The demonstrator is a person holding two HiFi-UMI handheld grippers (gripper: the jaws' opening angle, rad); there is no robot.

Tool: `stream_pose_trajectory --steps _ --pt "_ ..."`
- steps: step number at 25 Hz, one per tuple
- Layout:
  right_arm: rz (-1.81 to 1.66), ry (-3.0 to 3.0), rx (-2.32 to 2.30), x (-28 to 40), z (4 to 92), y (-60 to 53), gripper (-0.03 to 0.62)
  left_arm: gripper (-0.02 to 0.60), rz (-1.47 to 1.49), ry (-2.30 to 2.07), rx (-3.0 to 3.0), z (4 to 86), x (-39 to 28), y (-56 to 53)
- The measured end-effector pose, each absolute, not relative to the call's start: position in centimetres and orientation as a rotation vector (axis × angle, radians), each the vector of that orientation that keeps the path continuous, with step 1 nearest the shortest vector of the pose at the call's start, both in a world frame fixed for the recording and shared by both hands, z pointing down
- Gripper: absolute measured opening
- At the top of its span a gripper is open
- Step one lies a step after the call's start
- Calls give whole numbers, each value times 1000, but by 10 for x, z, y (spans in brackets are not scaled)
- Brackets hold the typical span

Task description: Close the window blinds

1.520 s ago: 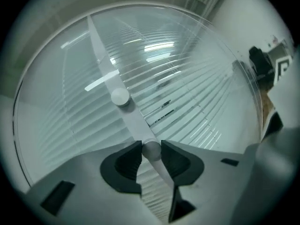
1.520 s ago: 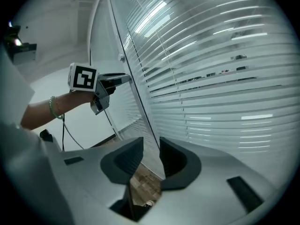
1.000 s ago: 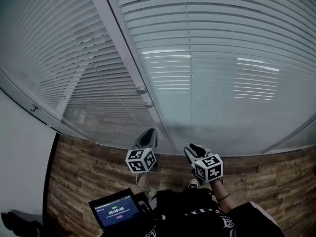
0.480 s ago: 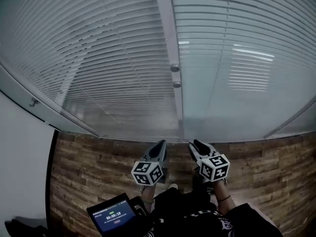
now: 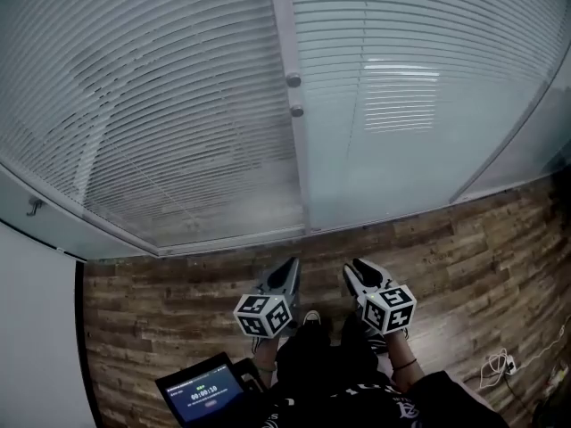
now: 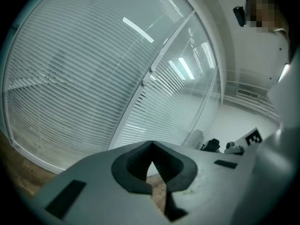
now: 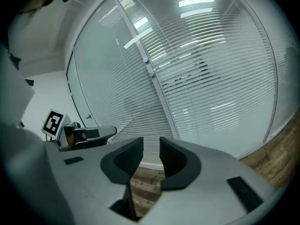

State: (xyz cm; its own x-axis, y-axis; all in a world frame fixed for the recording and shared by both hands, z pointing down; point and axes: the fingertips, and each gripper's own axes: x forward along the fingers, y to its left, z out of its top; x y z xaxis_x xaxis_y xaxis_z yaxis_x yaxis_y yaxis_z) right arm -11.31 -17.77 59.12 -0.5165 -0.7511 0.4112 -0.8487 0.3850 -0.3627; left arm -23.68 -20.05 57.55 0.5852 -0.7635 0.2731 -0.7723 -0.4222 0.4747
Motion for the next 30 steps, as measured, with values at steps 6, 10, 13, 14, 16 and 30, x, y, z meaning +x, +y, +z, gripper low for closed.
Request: stream_pose_trajectory --steps 6,10,13,14,16,30 --pt "777 -2497 1447 -90 573 -126 120 5 18 -1166 2341 555 -191 -156" --pt "783 -2546 1409 -69 564 -83 118 5 59 -1175 2430 539 -157 -115" --pt "778 -2554 1356 -41 565 -27 118 5 11 -1223 2385 532 -128 -63" --pt "776 -2552 1329 -30 567 -7 118 5 -14 -1243 2356 531 -117 -44" --pt "779 -2547 1272 -9 575 27 118 5 -51 -1272 2302 536 -94 -6" --pt "736 -2654 1090 -2 563 141 118 5 -73 -1372 2235 533 -66 130"
